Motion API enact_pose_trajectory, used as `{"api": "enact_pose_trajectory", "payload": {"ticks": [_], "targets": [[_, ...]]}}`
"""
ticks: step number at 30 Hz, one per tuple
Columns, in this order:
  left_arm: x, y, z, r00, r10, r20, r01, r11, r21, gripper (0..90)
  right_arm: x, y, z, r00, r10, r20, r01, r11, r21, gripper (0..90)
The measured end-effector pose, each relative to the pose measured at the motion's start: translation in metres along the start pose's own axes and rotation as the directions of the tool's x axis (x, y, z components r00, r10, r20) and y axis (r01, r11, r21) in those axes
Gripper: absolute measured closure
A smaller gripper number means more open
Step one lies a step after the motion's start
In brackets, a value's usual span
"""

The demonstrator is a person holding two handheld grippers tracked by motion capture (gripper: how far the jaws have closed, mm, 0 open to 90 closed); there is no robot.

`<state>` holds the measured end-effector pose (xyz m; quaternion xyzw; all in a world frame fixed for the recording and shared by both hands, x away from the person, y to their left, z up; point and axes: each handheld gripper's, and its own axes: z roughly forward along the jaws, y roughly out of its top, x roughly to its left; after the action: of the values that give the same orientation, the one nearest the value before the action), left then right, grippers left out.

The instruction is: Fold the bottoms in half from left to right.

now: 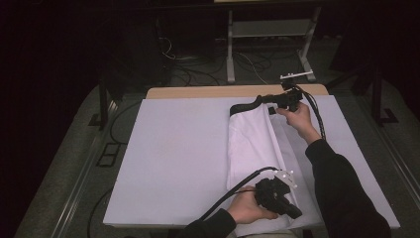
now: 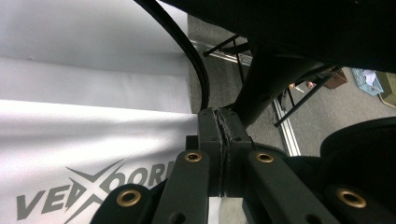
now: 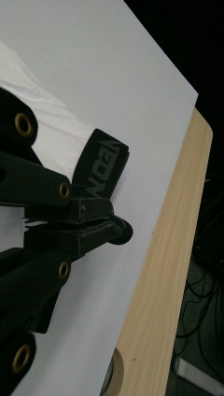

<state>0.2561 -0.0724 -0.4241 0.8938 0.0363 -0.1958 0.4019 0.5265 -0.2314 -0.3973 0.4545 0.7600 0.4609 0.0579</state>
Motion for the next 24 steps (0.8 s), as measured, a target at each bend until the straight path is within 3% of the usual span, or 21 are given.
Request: {"api": "enact_pose_trajectory", "payload": {"ticks": [14, 24], "targets": [[0.011, 0.009, 0.024, 0.9992, -0.030, 0.025, 0.030, 0.9995, -0.002, 88.0, -0.016, -0.009, -0.007, 0.9996, -0.005, 0.029, 0.004, 0.9998, 0.017, 85.3], [0.013, 0.015, 0.033, 0.9991, -0.027, 0.034, 0.027, 0.9996, 0.000, 88.0, -0.024, -0.013, -0.015, 0.9986, 0.002, 0.052, -0.004, 0.9997, 0.024, 85.3]]}}
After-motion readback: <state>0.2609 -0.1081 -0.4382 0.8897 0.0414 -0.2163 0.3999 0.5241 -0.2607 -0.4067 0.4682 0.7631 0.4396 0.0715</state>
